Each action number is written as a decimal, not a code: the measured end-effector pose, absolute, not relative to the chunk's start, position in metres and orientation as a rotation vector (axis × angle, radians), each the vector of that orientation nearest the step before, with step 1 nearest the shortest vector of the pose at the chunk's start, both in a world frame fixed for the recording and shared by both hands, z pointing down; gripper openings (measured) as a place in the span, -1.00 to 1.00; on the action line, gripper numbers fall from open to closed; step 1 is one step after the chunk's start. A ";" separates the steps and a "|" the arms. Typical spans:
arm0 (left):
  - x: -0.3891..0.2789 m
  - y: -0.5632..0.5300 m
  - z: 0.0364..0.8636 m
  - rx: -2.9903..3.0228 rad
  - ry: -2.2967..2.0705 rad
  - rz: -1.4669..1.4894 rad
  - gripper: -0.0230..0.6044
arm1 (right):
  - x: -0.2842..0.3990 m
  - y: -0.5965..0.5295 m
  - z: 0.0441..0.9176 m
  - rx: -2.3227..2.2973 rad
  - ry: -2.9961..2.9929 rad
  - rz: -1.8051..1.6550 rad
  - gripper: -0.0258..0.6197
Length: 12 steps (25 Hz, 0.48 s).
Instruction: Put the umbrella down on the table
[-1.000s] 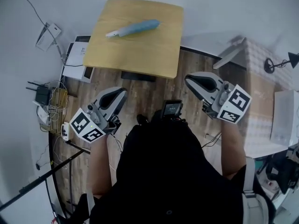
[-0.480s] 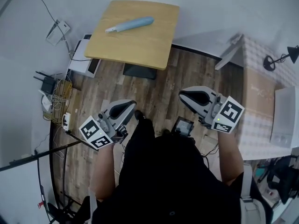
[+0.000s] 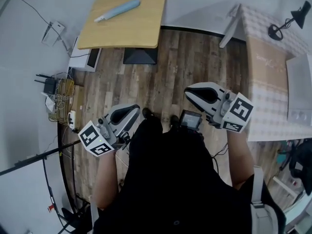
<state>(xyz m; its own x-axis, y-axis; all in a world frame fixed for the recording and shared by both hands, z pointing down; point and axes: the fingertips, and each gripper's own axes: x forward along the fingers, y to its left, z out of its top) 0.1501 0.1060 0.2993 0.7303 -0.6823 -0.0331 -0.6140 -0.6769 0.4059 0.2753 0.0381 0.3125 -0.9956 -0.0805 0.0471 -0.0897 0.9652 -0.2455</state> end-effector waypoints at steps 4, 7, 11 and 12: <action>0.165 0.114 0.276 2.639 -0.941 -0.256 -0.89 | 0.280 0.060 0.311 0.162 -3.074 0.383 -0.85; 0.170 0.122 0.271 2.675 -0.880 -0.242 -0.89 | 0.274 0.075 0.304 0.159 -3.081 0.404 -0.85; 0.171 0.145 0.279 2.657 -0.817 -0.256 -0.89 | 0.265 0.094 0.301 0.188 -3.089 0.471 -0.85; 0.166 0.153 0.280 2.651 -0.816 -0.267 -0.89 | 0.258 0.100 0.300 0.187 -3.092 0.494 -0.85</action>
<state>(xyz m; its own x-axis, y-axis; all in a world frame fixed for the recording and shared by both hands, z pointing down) 0.1657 0.1533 0.2799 0.8159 -0.5733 -0.0749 -0.5065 -0.7713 0.3854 0.2577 0.1003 0.2998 -0.9929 -0.1167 0.0233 -0.1182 0.9434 -0.3099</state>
